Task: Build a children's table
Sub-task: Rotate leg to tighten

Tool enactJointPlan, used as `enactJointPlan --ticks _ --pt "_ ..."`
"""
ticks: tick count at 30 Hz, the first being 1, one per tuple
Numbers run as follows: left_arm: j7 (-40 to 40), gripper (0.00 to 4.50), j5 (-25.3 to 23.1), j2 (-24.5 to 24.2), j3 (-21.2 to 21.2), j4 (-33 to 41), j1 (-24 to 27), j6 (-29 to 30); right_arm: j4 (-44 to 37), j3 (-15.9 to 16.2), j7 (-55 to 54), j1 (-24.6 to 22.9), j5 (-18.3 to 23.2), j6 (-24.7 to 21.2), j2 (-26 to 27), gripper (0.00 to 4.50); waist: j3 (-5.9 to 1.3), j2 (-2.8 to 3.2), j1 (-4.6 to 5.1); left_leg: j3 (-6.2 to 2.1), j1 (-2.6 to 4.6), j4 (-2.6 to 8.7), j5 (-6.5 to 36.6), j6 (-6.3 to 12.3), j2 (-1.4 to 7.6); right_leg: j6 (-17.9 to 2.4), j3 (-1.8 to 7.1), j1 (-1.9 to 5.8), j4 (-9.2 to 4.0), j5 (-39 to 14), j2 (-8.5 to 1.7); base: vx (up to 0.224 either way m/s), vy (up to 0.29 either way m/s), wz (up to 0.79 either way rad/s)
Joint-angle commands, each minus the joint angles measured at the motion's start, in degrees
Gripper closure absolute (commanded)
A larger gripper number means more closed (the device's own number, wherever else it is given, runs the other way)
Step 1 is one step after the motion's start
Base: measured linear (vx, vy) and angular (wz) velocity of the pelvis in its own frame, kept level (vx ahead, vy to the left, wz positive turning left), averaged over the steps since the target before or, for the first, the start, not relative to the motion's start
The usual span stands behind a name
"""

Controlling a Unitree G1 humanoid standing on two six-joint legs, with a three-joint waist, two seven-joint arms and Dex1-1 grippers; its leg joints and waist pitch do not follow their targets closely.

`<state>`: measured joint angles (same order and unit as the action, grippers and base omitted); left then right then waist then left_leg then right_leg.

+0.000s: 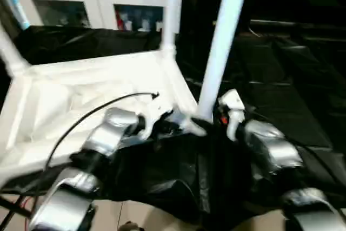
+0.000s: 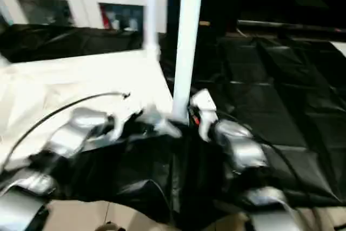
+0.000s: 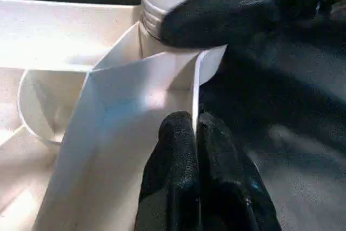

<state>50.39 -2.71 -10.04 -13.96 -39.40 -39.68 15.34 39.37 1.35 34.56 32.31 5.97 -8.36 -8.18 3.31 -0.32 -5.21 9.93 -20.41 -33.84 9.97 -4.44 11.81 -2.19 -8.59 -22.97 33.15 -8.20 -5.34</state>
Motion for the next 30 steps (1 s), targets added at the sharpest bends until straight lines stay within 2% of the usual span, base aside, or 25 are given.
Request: enactJointPlan --ticks 1,2,3,4,8,9,11,14,17,19,21,30 --pt "-5.9 4.50 2.1 2.7 3.7 0.6 -3.5 -0.9 2.1 2.4 -2.0 -0.2 -1.0 -1.0 3.3 1.75 -4.24 -0.64 -0.02 -0.43 0.26 3.68 12.0 1.90 1.26 -4.4 3.31 3.04 -5.04 -25.7 -4.12 0.000 0.000 0.00" --pt "-8.6 4.50 2.0 3.8 4.4 -0.8 -4.6 -0.9 3.5 1.5 -6.8 1.0 -1.3 -1.5 5.0 1.75 -4.59 -0.46 -0.13 -0.49 0.16 3.66 10.8 2.14 1.33 -4.9 3.43 3.32 -4.63 -23.7 -4.22 0.000 0.000 0.00" --pt "-11.3 4.50 1.6 5.0 4.9 -2.6 -6.1 -1.6 5.8 0.6 -13.2 2.6 -2.2 -1.1 7.2 1.75 -4.56 -0.47 0.03 -0.42 0.07 3.68 9.7 2.35 1.34 -5.7 3.53 3.09 -4.38 -21.5 -4.03 0.000 0.000 0.00" --pt "-11.4 4.50 1.3 5.3 4.6 -3.1 -6.4 -2.4 6.7 0.4 -15.4 3.4 -2.5 -1.2 8.2 1.75 -4.66 -0.51 0.05 -0.45 0.02 3.69 9.3 2.13 1.37 -5.9 3.55 3.22 -4.18 -20.6 -4.05 0.000 0.000 0.00" --pt "-10.2 4.50 -0.1 5.0 2.6 -3.4 -6.3 -5.2 8.3 1.5 -16.3 4.6 -4.4 2.0 9.4 1.75 -4.78 -0.58 -0.04 -0.28 -0.03 3.65 8.0 3.15 1.46 -7.6 3.74 3.39 -3.56 -16.0 -4.11 0.000 0.000 0.00" --pt "-9.6 4.50 0.3 5.1 2.8 -3.1 -6.0 -5.2 8.1 1.6 -15.2 4.5 -4.3 2.8 9.5 1.19 -4.73 -0.59 -0.02 -0.25 -0.10 3.66 7.9 3.47 1.48 -8.0 3.79 3.45 -3.40 -15.2 -4.12 0.000 0.000 0.00" --pt "-6.9 4.50 0.6 4.4 2.0 -1.5 -4.6 -6.0 7.2 1.3 -11.5 4.3 -2.4 3.6 9.5 1.05 -4.64 -0.69 -0.11 -0.20 -0.08 3.68 8.2 3.87 1.45 -8.1 3.80 3.54 -3.49 -15.5 -4.17 0.000 0.000 0.00" --pt "-3.0 4.50 1.4 3.0 1.4 0.1 -2.7 -7.0 6.1 1.9 -6.7 4.0 -2.1 4.2 7.4 0.69 -4.51 -0.70 -0.04 -0.21 -0.06 3.74 9.3 3.98 1.53 -7.7 3.77 3.57 -3.72 -17.5 -4.21 0.000 0.000 0.00" --pt "-1.8 4.50 1.4 2.7 1.3 0.5 -2.2 -7.3 6.0 2.0 -5.2 3.9 -2.0 4.5 6.8 0.54 -4.37 -0.58 0.02 -0.23 0.16 3.81 10.4 3.76 1.63 -7.4 3.77 3.37 -3.95 -19.1 -4.22 0.000 0.000 0.00" --pt "1.5 4.50 1.9 1.4 0.8 2.3 -0.7 -7.2 4.8 3.2 0.1 3.4 -2.1 4.8 4.0 0.43 -4.39 -0.68 0.02 -0.23 0.08 3.78 10.6 3.76 1.60 -7.2 3.73 3.56 -4.02 -19.7 -4.22 0.000 0.000 0.00" --pt "3.4 4.50 2.0 0.3 0.2 3.1 0.2 -7.3 3.9 4.2 3.2 3.0 -2.8 5.2 2.0 0.15 -4.39 -0.51 -0.12 -0.21 0.09 3.77 10.4 4.09 1.78 -7.5 3.86 3.42 -3.86 -18.9 -4.19 0.000 0.000 0.00" --pt "15.8 4.50 3.8 -6.0 -2.0 9.5 4.7 -7.3 -2.2 6.1 18.8 0.1 -1.0 3.6 -6.4 0.03 -4.38 -0.43 -0.80 -0.23 0.21 3.84 11.1 3.85 2.07 -8.1 3.91 3.41 -3.61 -18.3 -4.09 0.000 0.000 0.00"
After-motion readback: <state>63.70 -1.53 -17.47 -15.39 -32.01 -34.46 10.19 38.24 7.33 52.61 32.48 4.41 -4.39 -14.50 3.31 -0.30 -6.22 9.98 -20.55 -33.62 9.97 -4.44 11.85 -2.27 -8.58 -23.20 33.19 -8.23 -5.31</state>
